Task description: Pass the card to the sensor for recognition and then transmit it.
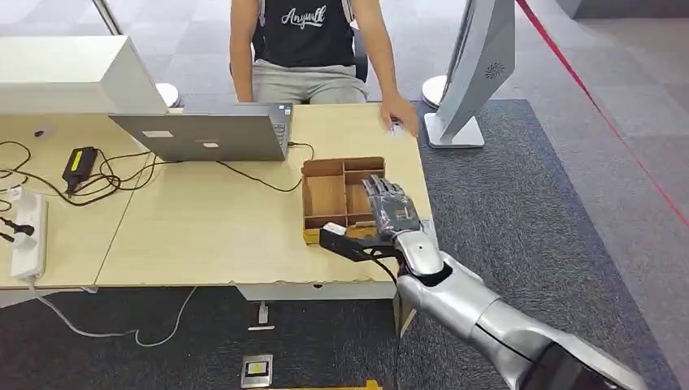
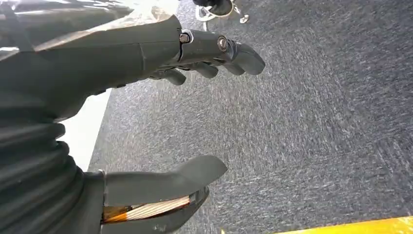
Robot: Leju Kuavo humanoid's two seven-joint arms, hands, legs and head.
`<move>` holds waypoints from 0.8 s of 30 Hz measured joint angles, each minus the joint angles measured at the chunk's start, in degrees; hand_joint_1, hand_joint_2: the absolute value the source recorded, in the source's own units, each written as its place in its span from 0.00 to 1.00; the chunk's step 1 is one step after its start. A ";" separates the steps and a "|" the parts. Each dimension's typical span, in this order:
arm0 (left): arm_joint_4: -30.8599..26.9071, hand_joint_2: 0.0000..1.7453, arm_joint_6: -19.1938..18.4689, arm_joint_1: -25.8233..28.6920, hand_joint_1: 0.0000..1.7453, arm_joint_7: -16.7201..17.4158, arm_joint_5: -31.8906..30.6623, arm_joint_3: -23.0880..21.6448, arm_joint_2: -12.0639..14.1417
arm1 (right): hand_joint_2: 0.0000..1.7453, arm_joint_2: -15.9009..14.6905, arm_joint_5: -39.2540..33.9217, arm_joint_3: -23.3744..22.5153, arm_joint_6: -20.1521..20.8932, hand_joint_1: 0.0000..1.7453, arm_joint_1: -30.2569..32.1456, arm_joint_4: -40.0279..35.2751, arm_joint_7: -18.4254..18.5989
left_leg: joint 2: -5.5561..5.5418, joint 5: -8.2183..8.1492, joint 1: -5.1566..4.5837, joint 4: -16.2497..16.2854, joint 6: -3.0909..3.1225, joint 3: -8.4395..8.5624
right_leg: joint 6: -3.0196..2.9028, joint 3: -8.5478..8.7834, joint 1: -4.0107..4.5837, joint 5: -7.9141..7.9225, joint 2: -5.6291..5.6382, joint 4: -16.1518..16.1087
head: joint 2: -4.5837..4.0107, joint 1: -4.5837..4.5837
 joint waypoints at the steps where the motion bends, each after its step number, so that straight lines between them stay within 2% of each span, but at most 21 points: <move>1: 0.00 1.00 0.02 0.01 0.00 0.00 -0.09 0.00 0.00 | 1.00 0.13 -0.09 0.00 0.00 0.00 0.00 0.18 -0.07 | 0.00 0.00 0.00 0.00 0.00 0.00 | 0.00 0.00 0.00 0.00 0.00 0.00 | 0.00 0.00; 24: 0.00 1.00 0.28 -0.02 0.00 -0.31 -0.26 -0.02 -0.11 | 1.00 1.27 -1.58 0.09 -0.24 0.00 -0.09 2.97 -1.05 | 0.00 0.00 0.00 0.00 0.00 0.00 | 0.00 0.00 0.00 0.00 0.00 0.00 | -0.02 0.00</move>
